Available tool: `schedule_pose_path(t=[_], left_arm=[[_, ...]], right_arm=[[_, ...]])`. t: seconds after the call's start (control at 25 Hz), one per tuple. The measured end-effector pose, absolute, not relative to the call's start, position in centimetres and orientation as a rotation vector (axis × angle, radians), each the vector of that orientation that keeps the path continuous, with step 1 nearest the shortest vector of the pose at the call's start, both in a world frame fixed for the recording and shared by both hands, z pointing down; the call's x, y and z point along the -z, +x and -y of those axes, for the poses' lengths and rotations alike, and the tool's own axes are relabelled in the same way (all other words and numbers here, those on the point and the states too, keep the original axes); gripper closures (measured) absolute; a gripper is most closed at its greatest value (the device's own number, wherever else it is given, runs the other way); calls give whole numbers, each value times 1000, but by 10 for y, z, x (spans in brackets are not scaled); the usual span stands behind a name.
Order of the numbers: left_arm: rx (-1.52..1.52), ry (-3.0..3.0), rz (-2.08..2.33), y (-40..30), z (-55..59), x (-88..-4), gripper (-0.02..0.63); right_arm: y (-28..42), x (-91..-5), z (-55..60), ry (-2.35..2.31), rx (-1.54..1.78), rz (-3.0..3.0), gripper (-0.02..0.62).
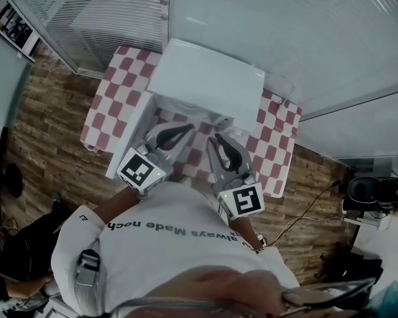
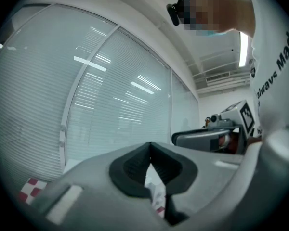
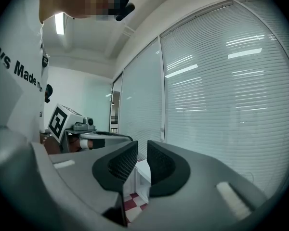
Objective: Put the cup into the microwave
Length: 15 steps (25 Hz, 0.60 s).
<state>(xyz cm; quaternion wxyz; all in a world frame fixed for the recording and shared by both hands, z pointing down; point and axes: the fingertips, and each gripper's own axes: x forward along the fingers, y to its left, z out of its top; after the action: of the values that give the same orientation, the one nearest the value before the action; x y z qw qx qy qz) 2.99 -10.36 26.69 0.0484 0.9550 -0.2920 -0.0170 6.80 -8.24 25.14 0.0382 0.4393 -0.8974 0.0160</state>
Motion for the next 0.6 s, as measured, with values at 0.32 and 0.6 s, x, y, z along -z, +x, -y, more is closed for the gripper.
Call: schedule_pose_path(t=[0.32,0.6], left_arm=[[106,2909,893,28,106,-259,603],[109,2916,888,26,101,-257,603]], right_arm=[[71,-252,81,1353,-44,2735,535],[71,-249,77,1365,-45,2747,537]])
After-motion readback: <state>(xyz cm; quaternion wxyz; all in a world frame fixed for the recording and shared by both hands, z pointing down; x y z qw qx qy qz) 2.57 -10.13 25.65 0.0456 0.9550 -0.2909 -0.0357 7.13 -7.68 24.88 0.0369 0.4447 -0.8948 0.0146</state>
